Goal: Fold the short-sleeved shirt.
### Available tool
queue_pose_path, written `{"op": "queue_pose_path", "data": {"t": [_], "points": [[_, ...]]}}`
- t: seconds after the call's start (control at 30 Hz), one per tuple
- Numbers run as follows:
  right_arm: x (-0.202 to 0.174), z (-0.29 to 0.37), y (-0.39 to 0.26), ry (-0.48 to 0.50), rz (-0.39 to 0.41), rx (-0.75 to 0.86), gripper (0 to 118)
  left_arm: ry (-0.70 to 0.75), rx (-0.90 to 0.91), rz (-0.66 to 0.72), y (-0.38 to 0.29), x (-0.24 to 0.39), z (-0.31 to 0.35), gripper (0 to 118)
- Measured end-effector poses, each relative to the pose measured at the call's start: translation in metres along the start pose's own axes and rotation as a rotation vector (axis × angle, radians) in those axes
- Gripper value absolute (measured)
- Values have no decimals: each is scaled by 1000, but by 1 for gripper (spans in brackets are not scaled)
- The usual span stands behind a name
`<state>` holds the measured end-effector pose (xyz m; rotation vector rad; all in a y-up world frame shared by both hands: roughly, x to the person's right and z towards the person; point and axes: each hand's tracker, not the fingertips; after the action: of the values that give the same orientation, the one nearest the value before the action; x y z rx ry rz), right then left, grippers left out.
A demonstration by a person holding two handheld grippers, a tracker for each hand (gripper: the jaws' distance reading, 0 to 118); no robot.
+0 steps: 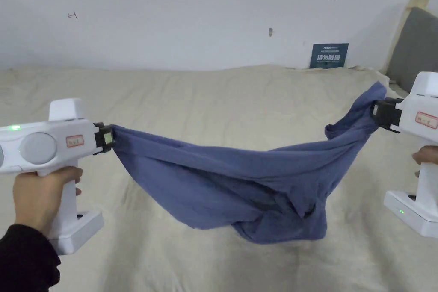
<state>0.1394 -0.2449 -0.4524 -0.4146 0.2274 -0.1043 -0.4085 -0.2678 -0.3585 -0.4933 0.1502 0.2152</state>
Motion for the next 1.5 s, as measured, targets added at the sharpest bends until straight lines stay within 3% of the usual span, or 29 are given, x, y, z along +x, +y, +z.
{"op": "queue_pose_path", "data": {"t": [0.47, 0.7, 0.93, 1.23, 1.47, 1.5], "points": [[-36, -45, 124, -54, 54, 176, 4, 66, 176, -30, 160, 1, -20, 1], [-40, -66, 128, -56, 40, 232, 4, 96, 258, -103, 176, -1, -31, 1], [-33, -89, 49, -48, 11, 104, 4, 112, 150, -134, 106, -18, -59, 1], [-18, -81, -103, -48, -19, -134, 4, 116, -54, -127, -48, -41, -61, 1], [1, -33, -213, -68, -166, -274, 4, 135, -262, -131, -166, -68, -46, 1], [4, -24, -226, -63, -215, -282, 4, 141, -291, -159, -179, -71, -43, 1]]}}
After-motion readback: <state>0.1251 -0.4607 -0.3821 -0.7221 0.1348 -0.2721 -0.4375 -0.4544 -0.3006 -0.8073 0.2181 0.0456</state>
